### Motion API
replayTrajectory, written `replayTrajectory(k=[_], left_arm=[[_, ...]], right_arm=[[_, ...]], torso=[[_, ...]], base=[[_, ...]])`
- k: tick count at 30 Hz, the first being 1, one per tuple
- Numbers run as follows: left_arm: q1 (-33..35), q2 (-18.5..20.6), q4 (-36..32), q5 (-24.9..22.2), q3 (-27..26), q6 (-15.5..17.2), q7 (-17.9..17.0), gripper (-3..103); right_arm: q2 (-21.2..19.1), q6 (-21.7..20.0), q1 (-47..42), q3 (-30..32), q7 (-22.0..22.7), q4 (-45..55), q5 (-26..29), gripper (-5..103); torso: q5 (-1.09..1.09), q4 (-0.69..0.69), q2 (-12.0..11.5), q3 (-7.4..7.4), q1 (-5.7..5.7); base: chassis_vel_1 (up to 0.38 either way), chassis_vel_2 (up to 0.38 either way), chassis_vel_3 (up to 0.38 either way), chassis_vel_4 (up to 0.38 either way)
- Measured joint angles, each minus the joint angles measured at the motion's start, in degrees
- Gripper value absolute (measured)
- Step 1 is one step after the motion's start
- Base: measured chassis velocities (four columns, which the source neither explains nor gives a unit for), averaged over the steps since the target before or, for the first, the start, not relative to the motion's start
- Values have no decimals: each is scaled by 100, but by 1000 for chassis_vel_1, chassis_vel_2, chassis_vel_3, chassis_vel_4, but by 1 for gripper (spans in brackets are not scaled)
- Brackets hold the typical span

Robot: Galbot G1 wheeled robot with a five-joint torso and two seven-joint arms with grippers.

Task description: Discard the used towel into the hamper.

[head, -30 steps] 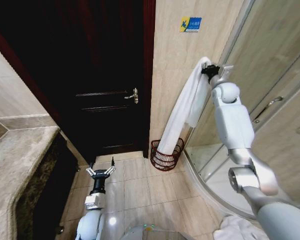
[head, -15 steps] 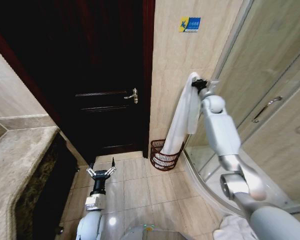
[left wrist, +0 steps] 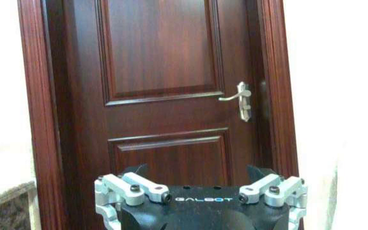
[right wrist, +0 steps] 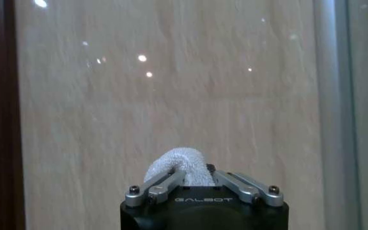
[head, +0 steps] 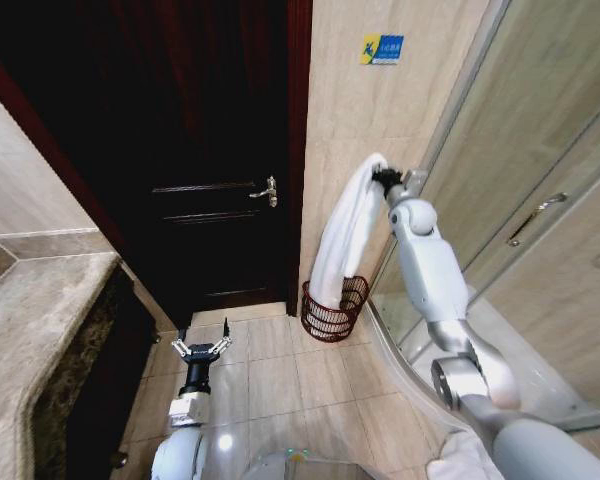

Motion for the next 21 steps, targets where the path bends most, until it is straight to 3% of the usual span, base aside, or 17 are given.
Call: replayTrajectory(k=[13,21], left_arm=[[-8,0,133,83,30,-115,-8,100],[19,0,189,211,79,-118,-6,100]], right_arm=[[167,534,-474,170,-275,-465,-5,4],[384,1167,-400,254,-444,-1007,-36,4]], torso=[[-2,1,0,0,0],[-2,2,-4,-2,-1]], base=[[0,0,0,0],[0,0,0,0]])
